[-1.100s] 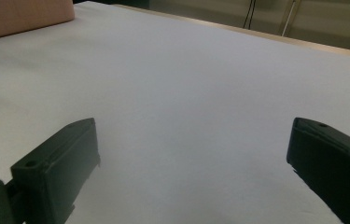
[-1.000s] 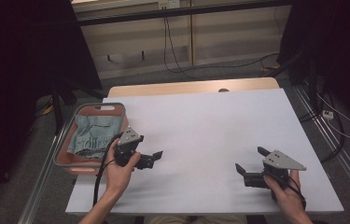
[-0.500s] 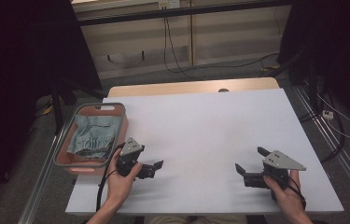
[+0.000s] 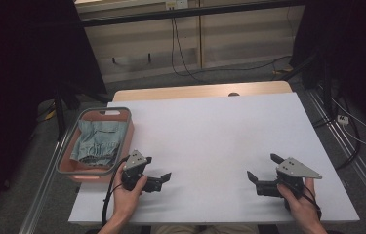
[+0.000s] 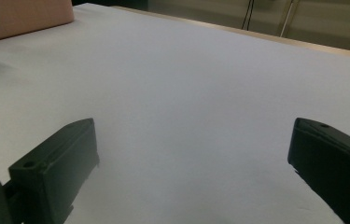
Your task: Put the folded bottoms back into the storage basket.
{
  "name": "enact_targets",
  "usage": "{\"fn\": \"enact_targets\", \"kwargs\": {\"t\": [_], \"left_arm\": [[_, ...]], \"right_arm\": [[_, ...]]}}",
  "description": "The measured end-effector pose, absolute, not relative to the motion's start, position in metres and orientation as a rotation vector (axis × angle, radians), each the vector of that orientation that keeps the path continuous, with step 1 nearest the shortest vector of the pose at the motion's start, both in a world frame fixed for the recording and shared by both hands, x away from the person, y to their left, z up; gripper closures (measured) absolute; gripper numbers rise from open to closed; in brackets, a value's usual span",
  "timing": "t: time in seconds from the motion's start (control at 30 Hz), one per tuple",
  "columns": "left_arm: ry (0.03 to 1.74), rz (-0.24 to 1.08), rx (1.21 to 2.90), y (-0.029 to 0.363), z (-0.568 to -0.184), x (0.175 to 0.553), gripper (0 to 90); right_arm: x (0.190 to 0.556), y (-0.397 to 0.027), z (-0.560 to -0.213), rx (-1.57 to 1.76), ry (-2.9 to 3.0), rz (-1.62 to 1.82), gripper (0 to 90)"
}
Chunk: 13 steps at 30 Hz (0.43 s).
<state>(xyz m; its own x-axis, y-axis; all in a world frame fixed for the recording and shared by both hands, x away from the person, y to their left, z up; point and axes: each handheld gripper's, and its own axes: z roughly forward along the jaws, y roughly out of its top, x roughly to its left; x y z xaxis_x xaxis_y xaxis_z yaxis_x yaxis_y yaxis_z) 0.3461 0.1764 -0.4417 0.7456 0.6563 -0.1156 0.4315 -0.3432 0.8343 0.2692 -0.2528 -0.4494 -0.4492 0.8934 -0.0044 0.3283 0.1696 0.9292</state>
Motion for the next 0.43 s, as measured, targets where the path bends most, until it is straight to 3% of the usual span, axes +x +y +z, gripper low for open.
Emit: {"fn": "enact_targets", "kwargs": {"t": [0.43], "left_arm": [[0.863,0.292,1.988,0.181,-0.444,0.3482,4.2]], "right_arm": [[0.2705,-0.2531,-0.4502,1.168,1.891,1.258,1.2]]}}
